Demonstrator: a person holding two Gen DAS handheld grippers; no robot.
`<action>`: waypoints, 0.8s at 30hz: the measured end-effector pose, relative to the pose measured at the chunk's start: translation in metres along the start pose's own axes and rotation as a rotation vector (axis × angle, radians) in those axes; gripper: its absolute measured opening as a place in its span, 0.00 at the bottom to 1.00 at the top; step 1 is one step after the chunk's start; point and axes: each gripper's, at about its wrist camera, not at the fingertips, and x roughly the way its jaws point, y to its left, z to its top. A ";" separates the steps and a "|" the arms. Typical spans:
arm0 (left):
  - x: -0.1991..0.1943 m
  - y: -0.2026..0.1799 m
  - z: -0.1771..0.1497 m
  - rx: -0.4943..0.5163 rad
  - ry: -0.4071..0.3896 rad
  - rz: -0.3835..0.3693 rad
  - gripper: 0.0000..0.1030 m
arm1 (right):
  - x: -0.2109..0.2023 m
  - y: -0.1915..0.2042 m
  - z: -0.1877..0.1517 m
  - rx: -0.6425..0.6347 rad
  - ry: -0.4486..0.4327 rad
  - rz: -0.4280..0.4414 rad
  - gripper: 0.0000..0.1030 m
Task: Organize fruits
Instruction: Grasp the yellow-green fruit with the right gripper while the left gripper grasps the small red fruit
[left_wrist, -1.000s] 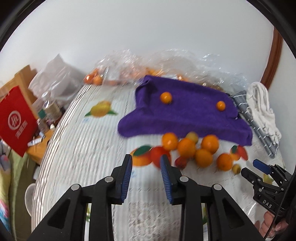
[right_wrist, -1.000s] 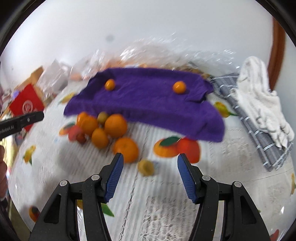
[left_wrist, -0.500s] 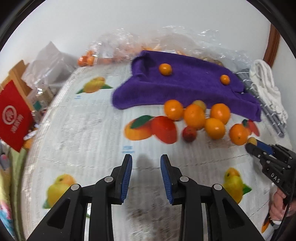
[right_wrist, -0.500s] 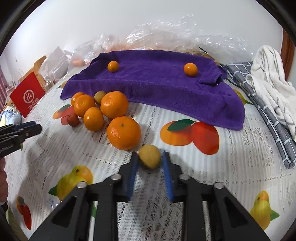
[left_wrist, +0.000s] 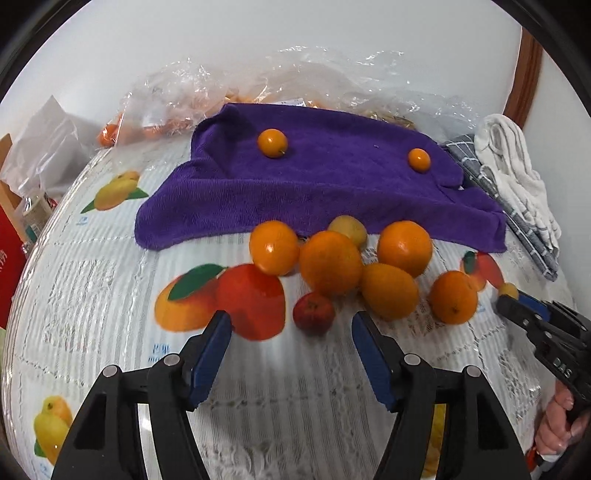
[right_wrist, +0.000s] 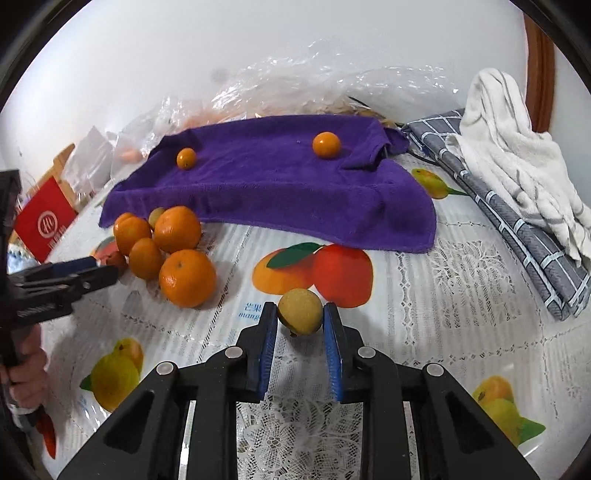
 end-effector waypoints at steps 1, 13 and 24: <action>0.000 0.000 0.001 -0.002 -0.009 -0.002 0.64 | 0.000 0.000 -0.001 0.002 0.003 0.002 0.24; 0.004 -0.001 0.003 0.014 -0.034 -0.105 0.22 | 0.000 -0.001 -0.002 0.012 0.001 0.013 0.24; -0.010 0.004 0.000 -0.032 -0.096 -0.086 0.22 | -0.001 0.001 -0.002 0.010 -0.006 -0.027 0.24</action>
